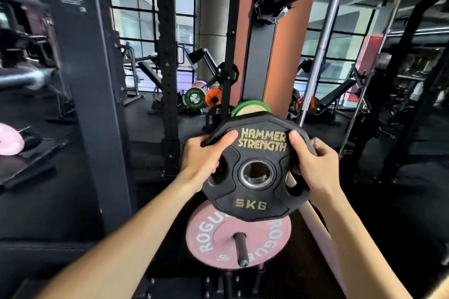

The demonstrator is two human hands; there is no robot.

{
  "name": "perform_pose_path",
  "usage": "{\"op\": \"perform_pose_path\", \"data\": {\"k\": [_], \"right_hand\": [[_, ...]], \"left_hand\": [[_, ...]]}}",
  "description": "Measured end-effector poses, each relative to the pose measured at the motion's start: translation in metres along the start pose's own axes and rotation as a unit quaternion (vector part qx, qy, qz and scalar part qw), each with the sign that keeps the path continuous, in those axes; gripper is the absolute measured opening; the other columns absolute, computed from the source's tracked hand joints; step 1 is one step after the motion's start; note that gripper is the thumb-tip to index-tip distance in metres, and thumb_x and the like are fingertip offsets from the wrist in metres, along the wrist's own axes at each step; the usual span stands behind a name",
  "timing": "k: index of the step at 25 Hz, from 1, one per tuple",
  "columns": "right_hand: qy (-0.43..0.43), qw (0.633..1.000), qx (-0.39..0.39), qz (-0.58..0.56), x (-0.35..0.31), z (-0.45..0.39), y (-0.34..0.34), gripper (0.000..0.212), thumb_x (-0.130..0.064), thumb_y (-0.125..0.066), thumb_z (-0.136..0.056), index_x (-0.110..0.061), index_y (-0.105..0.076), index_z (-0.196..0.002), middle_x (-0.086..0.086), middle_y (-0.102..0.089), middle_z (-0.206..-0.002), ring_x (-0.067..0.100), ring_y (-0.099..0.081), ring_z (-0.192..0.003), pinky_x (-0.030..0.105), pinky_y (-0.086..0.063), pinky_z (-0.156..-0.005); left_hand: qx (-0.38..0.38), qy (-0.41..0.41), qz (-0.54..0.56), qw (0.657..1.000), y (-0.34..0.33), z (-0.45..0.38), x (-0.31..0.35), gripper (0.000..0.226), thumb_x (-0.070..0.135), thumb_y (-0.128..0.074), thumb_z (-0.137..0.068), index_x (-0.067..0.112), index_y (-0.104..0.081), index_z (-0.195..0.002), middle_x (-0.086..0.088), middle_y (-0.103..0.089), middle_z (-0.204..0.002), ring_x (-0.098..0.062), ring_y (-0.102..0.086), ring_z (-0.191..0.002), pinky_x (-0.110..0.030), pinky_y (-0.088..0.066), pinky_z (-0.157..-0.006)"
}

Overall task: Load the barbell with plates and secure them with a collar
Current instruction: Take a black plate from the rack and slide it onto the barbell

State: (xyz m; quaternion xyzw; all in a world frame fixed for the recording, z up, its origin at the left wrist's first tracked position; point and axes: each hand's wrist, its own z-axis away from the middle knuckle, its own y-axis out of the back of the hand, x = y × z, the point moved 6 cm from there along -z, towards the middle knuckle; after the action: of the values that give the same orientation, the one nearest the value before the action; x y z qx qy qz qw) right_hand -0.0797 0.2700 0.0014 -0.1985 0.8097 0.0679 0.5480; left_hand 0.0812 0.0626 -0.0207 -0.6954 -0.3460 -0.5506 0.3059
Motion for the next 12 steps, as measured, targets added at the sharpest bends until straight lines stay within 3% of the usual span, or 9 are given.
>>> {"op": "perform_pose_path", "data": {"k": [3, 5, 8, 10, 12], "right_hand": [[0.008, 0.999, -0.03, -0.035, -0.039, 0.042, -0.038, 0.066, -0.066, -0.084, -0.062, -0.006, -0.057, -0.072, 0.001, -0.05, -0.059, 0.016, -0.046, -0.057, 0.035, -0.039, -0.057], [0.009, 0.996, -0.066, -0.053, -0.062, 0.071, -0.076, 0.064, -0.068, -0.084, -0.061, -0.01, -0.06, -0.07, -0.001, -0.051, -0.058, 0.015, -0.044, -0.055, 0.029, -0.038, -0.053], [0.018, 0.989, -0.118, -0.09, -0.093, 0.112, -0.139, 0.06, -0.073, -0.084, -0.058, -0.021, -0.053, -0.063, -0.002, -0.047, -0.058, 0.013, -0.04, -0.052, 0.024, -0.032, -0.049], [0.012, 0.978, -0.171, -0.121, -0.112, 0.14, -0.188, 0.065, -0.078, -0.085, -0.053, -0.023, -0.05, -0.063, 0.001, -0.044, -0.06, 0.012, -0.037, -0.052, 0.024, -0.028, -0.047], [0.01, 0.967, -0.214, -0.14, -0.129, 0.165, -0.238, 0.076, -0.083, -0.084, -0.044, -0.018, -0.055, -0.07, 0.002, -0.043, -0.062, 0.011, -0.037, -0.05, 0.021, -0.028, -0.045]], "left_hand": [[0.036, -0.02, -0.012, 0.999, 0.065, 0.046, 0.042, 0.051, 0.069, -0.082, -0.057, 0.028, -0.053, -0.046, 0.005, -0.033, -0.044, -0.017, -0.03, -0.04, -0.029, -0.023, -0.043], [0.078, -0.036, -0.019, 0.996, 0.118, 0.076, 0.071, 0.054, 0.069, -0.082, -0.057, 0.027, -0.05, -0.045, 0.005, -0.032, -0.045, -0.018, -0.029, -0.042, -0.031, -0.023, -0.045], [0.147, -0.049, -0.042, 0.987, 0.195, 0.115, 0.106, 0.056, 0.071, -0.081, -0.054, 0.025, -0.049, -0.057, 0.003, -0.035, -0.046, -0.018, -0.031, -0.045, -0.03, -0.025, -0.044], [0.208, -0.054, -0.063, 0.975, 0.249, 0.142, 0.128, 0.06, 0.074, -0.08, -0.051, 0.022, -0.05, -0.06, 0.004, -0.037, -0.044, -0.018, -0.034, -0.043, -0.026, -0.029, -0.041], [0.262, -0.062, -0.074, 0.96, 0.301, 0.167, 0.145, 0.057, 0.074, -0.08, -0.051, 0.027, -0.049, -0.051, 0.007, -0.036, -0.042, -0.017, -0.033, -0.039, -0.022, -0.03, -0.037]]}}
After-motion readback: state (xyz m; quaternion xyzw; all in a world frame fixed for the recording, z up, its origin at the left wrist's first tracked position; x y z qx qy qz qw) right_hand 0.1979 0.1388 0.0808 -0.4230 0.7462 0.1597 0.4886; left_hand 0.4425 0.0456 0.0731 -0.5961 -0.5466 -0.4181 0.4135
